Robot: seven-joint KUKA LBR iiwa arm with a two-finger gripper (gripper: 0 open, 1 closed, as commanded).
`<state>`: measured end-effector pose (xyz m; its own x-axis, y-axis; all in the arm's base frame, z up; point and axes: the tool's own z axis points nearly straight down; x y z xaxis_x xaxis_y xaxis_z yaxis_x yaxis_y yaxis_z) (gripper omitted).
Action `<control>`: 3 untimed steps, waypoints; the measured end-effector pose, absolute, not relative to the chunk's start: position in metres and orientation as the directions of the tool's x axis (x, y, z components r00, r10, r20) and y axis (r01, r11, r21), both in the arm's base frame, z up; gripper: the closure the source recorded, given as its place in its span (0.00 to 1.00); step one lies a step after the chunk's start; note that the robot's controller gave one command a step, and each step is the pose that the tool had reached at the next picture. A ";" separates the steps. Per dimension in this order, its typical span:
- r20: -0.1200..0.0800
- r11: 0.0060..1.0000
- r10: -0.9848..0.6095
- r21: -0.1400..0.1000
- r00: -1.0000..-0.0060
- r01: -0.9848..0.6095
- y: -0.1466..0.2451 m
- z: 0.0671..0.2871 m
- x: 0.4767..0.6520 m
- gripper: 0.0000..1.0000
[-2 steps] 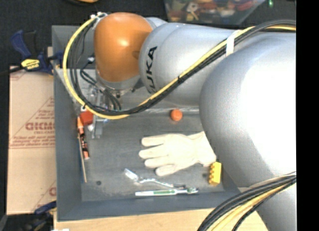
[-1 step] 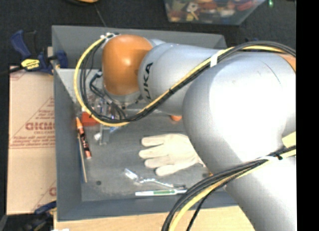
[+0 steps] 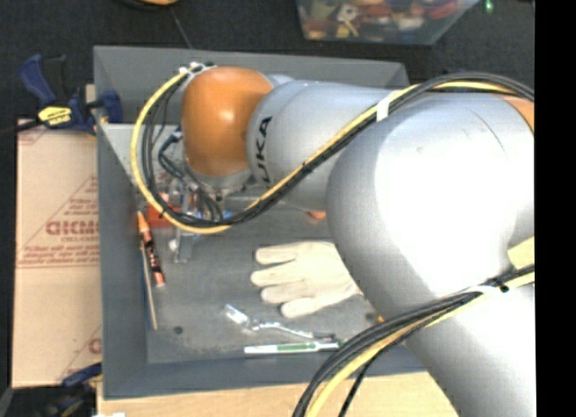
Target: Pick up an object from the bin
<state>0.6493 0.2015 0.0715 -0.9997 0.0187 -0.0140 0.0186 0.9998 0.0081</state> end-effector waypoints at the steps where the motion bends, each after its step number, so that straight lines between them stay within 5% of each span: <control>1: -0.002 1.000 0.009 0.003 -1.000 0.009 0.142 0.072 0.651 0.00; 2: -0.015 0.994 -0.109 0.009 -0.994 -0.109 0.153 0.071 0.635 0.00; 3: -0.008 1.000 0.000 0.006 -1.000 0.000 0.142 0.073 0.652 1.00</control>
Offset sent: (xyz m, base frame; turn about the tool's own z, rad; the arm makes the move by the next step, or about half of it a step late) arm -0.0159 -0.0469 -0.0015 -0.1307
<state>0.6520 0.1420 0.0729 -1.0000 -0.0002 -0.0081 -0.0003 1.0000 0.0058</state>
